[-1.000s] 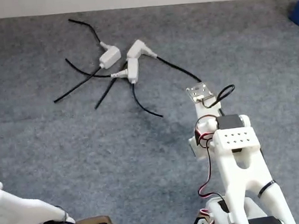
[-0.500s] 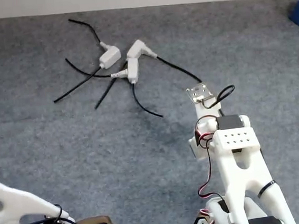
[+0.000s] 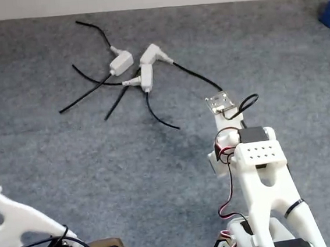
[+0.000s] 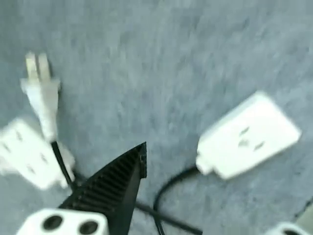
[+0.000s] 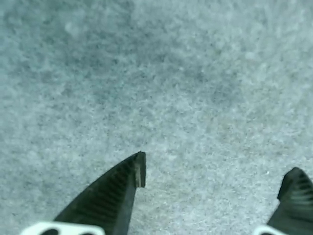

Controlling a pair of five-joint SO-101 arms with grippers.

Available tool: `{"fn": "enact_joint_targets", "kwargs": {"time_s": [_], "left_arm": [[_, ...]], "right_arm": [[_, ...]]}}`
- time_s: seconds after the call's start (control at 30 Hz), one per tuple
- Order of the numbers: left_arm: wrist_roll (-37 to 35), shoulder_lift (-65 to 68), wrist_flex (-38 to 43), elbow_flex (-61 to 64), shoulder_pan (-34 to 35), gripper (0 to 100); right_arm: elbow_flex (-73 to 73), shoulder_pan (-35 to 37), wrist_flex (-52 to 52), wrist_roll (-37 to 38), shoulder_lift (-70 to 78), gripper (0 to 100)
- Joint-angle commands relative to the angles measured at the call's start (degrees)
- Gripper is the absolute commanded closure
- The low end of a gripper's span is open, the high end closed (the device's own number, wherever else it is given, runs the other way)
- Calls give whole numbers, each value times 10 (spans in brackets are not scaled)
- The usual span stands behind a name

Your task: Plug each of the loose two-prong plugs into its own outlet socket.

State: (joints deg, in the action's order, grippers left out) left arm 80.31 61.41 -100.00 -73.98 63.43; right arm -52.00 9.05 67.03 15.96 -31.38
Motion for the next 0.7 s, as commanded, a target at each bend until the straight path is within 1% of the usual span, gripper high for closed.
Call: {"fn": "enact_joint_targets", "kwargs": {"time_s": [0.0, 0.13, 0.2, 0.47, 0.57, 0.67], "left_arm": [[260, -5, -8, -29, 27, 500], [246, 7, 7, -29, 26, 500], [236, 14, 4, -29, 25, 500], [236, 33, -10, -24, 13, 500], [216, 33, -11, -24, 8, 500], [213, 34, -11, -23, 2, 501]], "right_arm": [[4, 5, -3, -2, -17, 595], [3, 5, -2, -2, -17, 595], [3, 5, -2, -2, -17, 595], [3, 6, -2, -2, -17, 595], [3, 6, -2, -2, -17, 595], [3, 6, -2, -2, -17, 595]]}}
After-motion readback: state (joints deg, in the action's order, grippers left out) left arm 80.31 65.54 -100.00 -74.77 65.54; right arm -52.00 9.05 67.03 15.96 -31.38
